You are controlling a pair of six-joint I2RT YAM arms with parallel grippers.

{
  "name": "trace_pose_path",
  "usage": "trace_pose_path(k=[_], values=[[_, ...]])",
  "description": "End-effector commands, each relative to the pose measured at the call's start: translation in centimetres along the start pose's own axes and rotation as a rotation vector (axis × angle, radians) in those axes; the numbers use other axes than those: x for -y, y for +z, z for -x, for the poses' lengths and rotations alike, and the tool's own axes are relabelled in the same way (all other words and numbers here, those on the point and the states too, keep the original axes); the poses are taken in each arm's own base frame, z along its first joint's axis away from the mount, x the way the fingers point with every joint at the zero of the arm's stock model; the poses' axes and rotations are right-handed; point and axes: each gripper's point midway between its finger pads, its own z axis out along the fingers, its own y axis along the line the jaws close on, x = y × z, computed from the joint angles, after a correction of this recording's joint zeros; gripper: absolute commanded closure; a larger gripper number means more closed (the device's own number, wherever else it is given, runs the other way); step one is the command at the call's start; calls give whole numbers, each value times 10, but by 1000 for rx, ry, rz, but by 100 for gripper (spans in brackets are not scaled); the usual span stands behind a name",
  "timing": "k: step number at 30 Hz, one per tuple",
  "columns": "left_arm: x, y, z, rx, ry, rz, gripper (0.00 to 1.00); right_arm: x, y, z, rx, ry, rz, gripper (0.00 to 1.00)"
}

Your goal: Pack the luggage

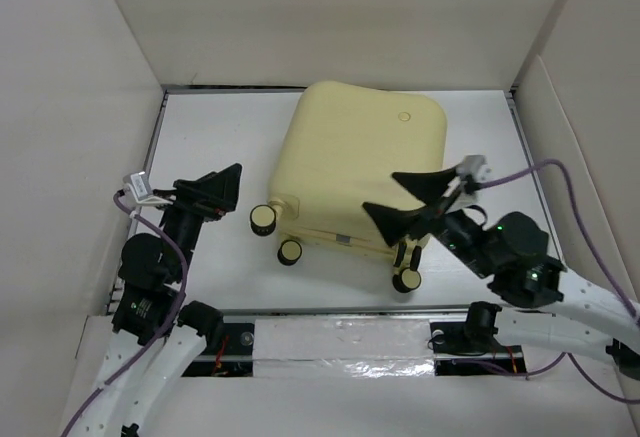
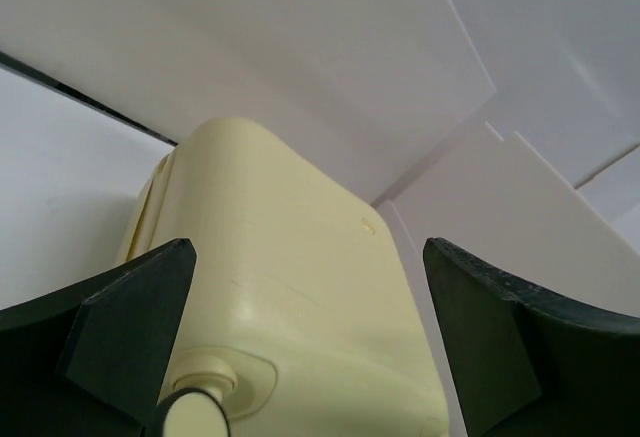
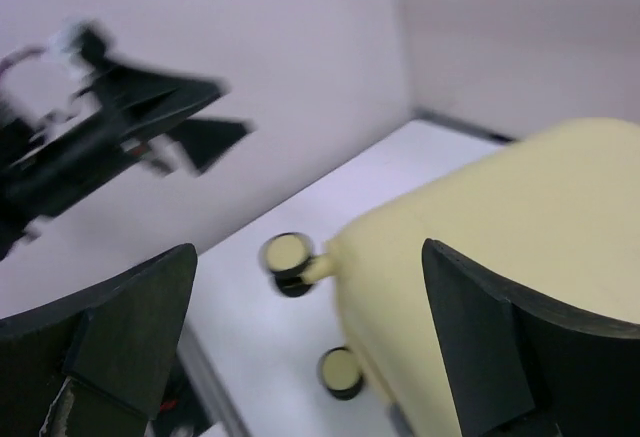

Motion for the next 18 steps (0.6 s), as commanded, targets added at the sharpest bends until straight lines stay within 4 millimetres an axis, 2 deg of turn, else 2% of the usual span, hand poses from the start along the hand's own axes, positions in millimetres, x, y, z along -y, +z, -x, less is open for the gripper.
trace_pose_path(k=[1, 2, 5, 6, 8, 12, 13, 18], values=[[5, -20, 3, -60, 122, -13, 1, 98, -50, -13, -21, -59, -465, 0], [9, -27, 10, -44, 134, -24, 1, 111, -69, -7, 20, -37, -519, 0], [8, -37, 20, -21, 197, -18, 1, 154, -105, -9, 66, -26, -722, 0], [8, -41, 25, -4, 207, -17, 1, 160, -115, -4, 94, -15, -750, 0], [3, -43, 27, 7, 231, 2, 1, 171, -124, -5, 108, -9, -790, 0], [-2, -36, 13, -37, 243, -1, 1, 177, -117, -18, 62, -13, -762, 0], [-4, -34, 10, -50, 243, 9, 1, 175, -109, -25, 28, -14, -730, 0], [-4, -25, 0, -99, 250, 10, 1, 174, -94, -32, -16, -13, -680, 0]])
